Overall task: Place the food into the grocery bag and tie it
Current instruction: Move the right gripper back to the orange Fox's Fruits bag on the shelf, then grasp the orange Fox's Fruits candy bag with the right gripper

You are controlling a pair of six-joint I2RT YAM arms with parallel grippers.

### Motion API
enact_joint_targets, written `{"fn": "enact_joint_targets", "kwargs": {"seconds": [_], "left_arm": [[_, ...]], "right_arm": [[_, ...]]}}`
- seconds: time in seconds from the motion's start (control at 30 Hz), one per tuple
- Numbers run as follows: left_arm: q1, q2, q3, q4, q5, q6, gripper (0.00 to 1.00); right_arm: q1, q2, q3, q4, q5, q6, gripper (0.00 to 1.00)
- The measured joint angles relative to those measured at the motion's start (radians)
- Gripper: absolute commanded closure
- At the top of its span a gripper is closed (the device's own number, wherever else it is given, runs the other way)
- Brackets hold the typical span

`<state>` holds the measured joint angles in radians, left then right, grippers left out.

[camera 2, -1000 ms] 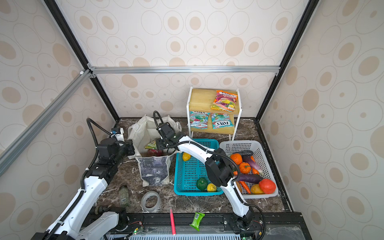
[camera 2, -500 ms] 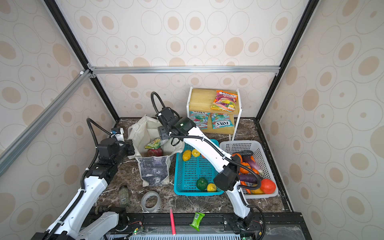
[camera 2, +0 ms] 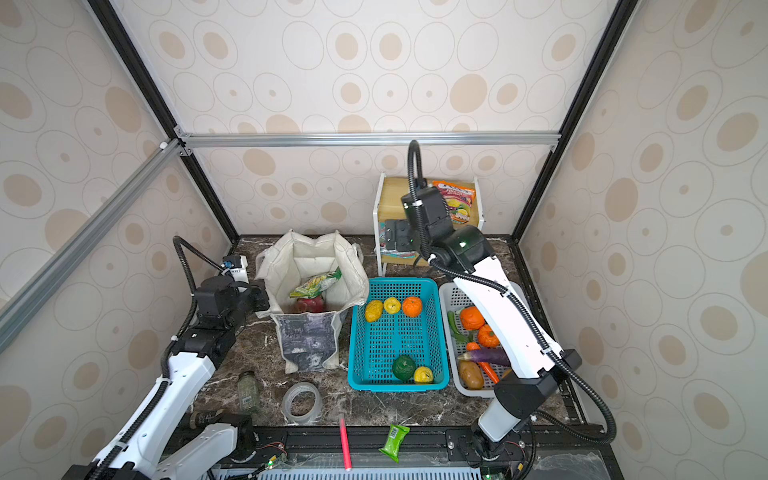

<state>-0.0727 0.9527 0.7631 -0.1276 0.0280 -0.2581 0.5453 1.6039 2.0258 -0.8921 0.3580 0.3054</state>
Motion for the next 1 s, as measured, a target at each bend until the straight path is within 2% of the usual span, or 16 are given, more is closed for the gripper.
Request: {"fn": "enact_joint_targets", "kwargs": {"seconds": [0.1, 0.2, 0.33, 0.57, 0.7, 1.0], "left_arm": [[0.0, 0.0, 0.0, 0.0, 0.0, 0.0, 1.0], [0.0, 0.0, 0.0, 0.0, 0.0, 0.0, 1.0], [0.0, 0.0, 0.0, 0.0, 0.0, 0.0, 1.0], [0.0, 0.0, 0.0, 0.0, 0.0, 0.0, 1.0], [0.0, 0.001, 0.0, 0.0, 0.0, 0.0, 1.0], [0.0, 0.009, 0.0, 0.002, 0.001, 0.0, 1.0]], "right_arm": [[-0.111, 0.005, 0.006, -0.001, -0.053, 0.01, 0.0], [-0.178, 0.027, 0.042, -0.003, -0.07, 0.009, 0.0], [-0.185, 0.097, 0.145, -0.021, -0.06, -0.013, 0.0], [-0.191, 0.326, 0.438, -0.134, 0.062, -0.07, 0.0], [-0.21, 0.374, 0.46, -0.171, 0.078, -0.084, 0.0], [-0.264, 0.378, 0.453, -0.192, -0.102, -0.087, 0.02]]}}
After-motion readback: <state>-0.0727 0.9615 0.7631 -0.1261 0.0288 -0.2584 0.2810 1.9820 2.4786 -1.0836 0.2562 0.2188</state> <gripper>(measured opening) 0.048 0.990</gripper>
